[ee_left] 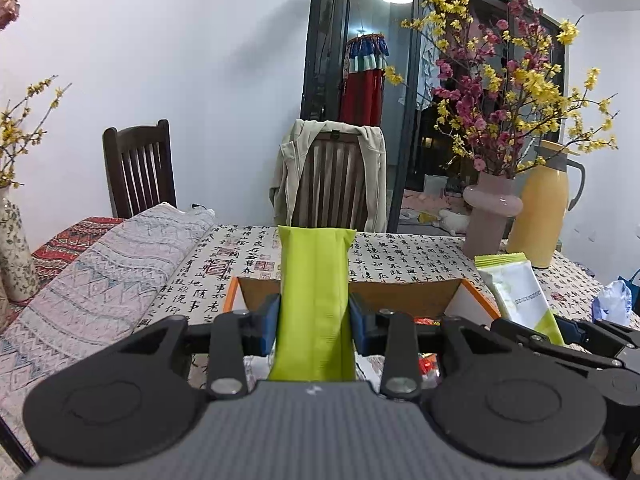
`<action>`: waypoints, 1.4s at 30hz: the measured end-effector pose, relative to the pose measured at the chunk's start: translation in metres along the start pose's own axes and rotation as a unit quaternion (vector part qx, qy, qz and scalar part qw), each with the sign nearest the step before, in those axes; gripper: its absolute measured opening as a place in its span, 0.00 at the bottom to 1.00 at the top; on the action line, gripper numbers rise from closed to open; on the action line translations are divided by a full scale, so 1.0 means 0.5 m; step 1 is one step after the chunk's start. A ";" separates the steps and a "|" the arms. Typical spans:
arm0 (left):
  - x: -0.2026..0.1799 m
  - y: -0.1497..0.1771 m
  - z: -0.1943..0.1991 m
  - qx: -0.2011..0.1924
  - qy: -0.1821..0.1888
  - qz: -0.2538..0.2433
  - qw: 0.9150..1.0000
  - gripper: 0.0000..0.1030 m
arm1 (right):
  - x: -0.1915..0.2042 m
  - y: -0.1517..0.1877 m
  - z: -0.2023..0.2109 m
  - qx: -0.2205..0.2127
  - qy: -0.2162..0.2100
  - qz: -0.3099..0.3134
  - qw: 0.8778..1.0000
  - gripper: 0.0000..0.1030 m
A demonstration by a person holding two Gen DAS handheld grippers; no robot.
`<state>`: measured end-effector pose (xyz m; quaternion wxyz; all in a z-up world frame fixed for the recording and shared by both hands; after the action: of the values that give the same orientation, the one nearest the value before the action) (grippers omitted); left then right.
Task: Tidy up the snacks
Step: 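Carry the lime green and pale green packets over the box with both grippers, then open both grippers to drop the packets into the box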
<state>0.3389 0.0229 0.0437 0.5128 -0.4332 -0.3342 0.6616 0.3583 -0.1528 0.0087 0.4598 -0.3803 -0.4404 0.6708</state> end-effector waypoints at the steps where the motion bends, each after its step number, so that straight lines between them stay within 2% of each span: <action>1: -0.001 -0.002 -0.011 0.001 0.001 0.001 1.000 0.35 | -0.002 -0.002 -0.012 0.003 0.000 -0.001 1.000 0.40; 7: 0.002 0.001 -0.082 0.009 -0.006 0.006 1.000 0.35 | -0.014 0.001 -0.070 0.014 -0.001 -0.014 1.000 0.40; 13: 0.027 0.038 -0.141 0.028 -0.012 0.014 0.999 0.35 | -0.034 0.040 -0.121 0.038 -0.001 -0.038 0.999 0.40; 21: 0.039 0.058 -0.152 0.041 -0.011 0.017 0.999 0.35 | -0.018 0.051 -0.117 0.041 0.000 -0.024 0.999 0.40; 27: 0.034 0.058 -0.143 0.033 -0.007 0.017 0.999 0.37 | -0.015 0.057 -0.114 0.048 -0.001 -0.024 0.999 0.41; 30: 0.036 0.049 -0.131 0.016 0.001 0.026 1.000 0.46 | -0.020 0.054 -0.107 0.043 0.001 -0.029 0.999 0.42; 31: 0.037 0.046 -0.126 0.011 0.001 0.028 1.000 0.54 | -0.021 0.052 -0.103 0.040 0.003 -0.031 0.999 0.50; 32: 0.039 0.043 -0.122 0.005 0.001 0.031 1.000 0.67 | -0.023 0.051 -0.099 0.036 0.005 -0.034 0.999 0.57; 33: 0.040 0.038 -0.117 -0.003 0.000 0.034 0.999 0.74 | -0.027 0.049 -0.095 0.033 0.009 -0.037 0.999 0.75; 34: 0.042 0.034 -0.112 -0.011 -0.002 0.036 0.999 0.86 | -0.030 0.048 -0.092 0.029 0.014 -0.039 0.999 0.93; 35: 0.043 0.031 -0.106 -0.019 -0.006 0.038 0.999 0.99 | -0.033 0.047 -0.090 0.025 0.020 -0.042 0.999 1.00; 37: 0.047 0.026 -0.095 -0.035 -0.011 0.044 0.998 1.00 | -0.043 0.046 -0.088 0.020 0.027 -0.051 0.998 1.00; 42: 0.052 0.027 -0.100 -0.029 -0.017 0.050 0.998 1.00 | -0.053 0.055 -0.093 0.032 0.030 -0.065 0.997 1.00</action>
<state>0.3770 0.0445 0.0059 0.4605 -0.4531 -0.3402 0.6833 0.4005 -0.1718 -0.0294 0.5273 -0.3562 -0.4287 0.6413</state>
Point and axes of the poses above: each gripper's, at about its wrist camera, not at the fingertips, and z roughly against the way its jaws point, x to its left, y to its underside, the point moved 9 cm from there along -z, roughly the way its jaws point, and after that the axes turned 10 degrees about z, right-handed, at the moved point
